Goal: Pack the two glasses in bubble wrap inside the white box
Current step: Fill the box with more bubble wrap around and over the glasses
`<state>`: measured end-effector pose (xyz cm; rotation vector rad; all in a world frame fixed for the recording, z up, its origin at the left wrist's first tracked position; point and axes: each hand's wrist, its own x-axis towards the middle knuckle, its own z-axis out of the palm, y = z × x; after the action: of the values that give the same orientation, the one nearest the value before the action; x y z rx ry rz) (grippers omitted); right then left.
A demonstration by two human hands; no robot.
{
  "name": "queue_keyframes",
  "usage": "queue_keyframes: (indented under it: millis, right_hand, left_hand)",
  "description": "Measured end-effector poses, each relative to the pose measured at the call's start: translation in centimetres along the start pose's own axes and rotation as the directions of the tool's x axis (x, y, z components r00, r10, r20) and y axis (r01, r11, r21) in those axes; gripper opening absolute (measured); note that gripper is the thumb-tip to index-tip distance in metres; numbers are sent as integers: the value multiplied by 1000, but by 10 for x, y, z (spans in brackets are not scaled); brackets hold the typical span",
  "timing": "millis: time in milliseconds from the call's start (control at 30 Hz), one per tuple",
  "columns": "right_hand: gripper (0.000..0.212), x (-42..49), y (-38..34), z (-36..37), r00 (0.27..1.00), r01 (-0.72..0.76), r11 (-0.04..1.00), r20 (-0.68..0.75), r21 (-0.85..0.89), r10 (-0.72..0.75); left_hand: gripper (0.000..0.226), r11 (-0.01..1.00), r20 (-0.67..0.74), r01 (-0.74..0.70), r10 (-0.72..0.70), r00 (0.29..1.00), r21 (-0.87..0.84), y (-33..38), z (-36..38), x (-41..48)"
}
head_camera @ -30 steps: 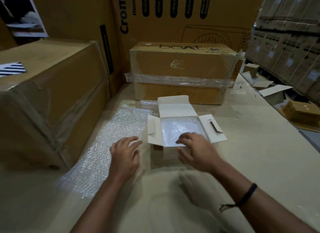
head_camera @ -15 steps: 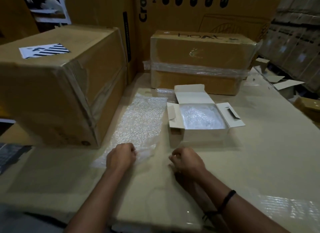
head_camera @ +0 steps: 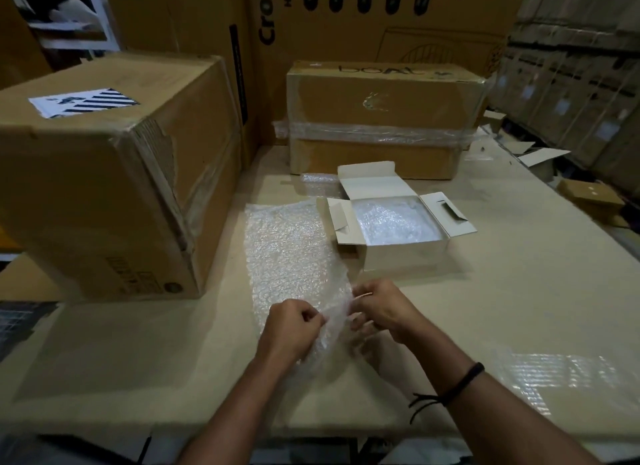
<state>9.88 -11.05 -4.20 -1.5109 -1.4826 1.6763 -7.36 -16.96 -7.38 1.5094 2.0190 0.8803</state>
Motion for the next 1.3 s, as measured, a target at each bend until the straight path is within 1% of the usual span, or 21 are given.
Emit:
queue_keyframes:
  millis: [100,200,267,333,400,500,600,667,700,733,767,800,867,900,967,1033,1100,1167,1200,1233,1300]
  right_hand:
    - [15,2,5,-17,995,-19,1000,-102,-8,18]
    - [18,-2,6,-42,994,3,999,-106,54,3]
    - [24,-6,8,-64,998,-34,991,-46,128,41]
    - [25,-8,12,-89,992,-123,972,18,199,122]
    - [28,-7,18,-116,979,-202,956,65,215,192]
    - [27,1,29,-155,969,-246,949,66,197,238]
    - [23,4,31,-185,965,-248,959,-49,135,256]
    - [22,5,31,-203,952,-214,975,-211,58,222]
    - [23,7,31,-210,934,-182,983,-306,31,182]
    - [22,8,33,-218,922,-145,989,-357,37,149]
    - [28,10,35,-224,914,-121,989,-380,79,143]
    - [42,10,39,-229,912,-108,982,-378,152,159]
    - [63,5,42,-234,925,-93,971,-341,222,166]
    - [66,2,42,-236,926,-88,980,-347,179,146]
    - [68,-2,45,-242,930,-93,993,-363,-66,62]
    - [63,-1,53,-250,907,-163,940,-421,-299,23]
    - [50,1,62,-257,892,-233,904,-449,-359,52]
    - [41,2,65,-262,860,-247,877,-510,-413,2]
    - [40,0,61,-264,831,-251,846,-554,-470,-61]
    - [40,-3,58,-265,791,-266,798,-595,-541,-140]
    - [42,-14,46,-265,729,-301,687,-624,-661,-281]
  left_hand:
    - [11,998,-42,-58,57,998,-39,-3,3,7]
    - [15,975,-90,-214,219,972,63,-6,5,19]
    - [31,945,-49,-268,282,958,189,-8,7,29]
    - [37,921,-20,-266,283,959,284,-6,9,38]
    - [43,897,19,-253,264,964,362,-3,11,44]
    - [52,835,163,-288,238,957,468,5,20,47]
    - [58,771,297,-358,228,927,527,15,32,33]
    - [60,723,371,-419,238,897,549,25,46,20]
    - [60,708,391,-433,236,890,558,29,53,14]
    - [60,702,394,-430,226,891,568,35,62,9]
    - [60,705,379,-410,212,901,578,39,70,6]
    - [60,719,352,-378,195,915,583,44,78,2]
    - [59,757,298,-304,151,943,578,51,91,-5]
    - [58,769,281,-275,128,951,578,55,95,-8]
    - [59,779,256,-249,117,959,576,63,99,-10]
    - [61,799,203,-251,164,965,547,65,98,-10]
    - [64,848,60,-234,234,970,476,62,91,-8]
    - [62,881,-73,-166,220,973,444,51,77,-3]
    - [63,879,-92,-118,180,979,462,43,69,0]
    - [65,861,-71,-71,123,990,503,34,61,2]
    - [70,792,50,-42,14,999,609,19,52,4]
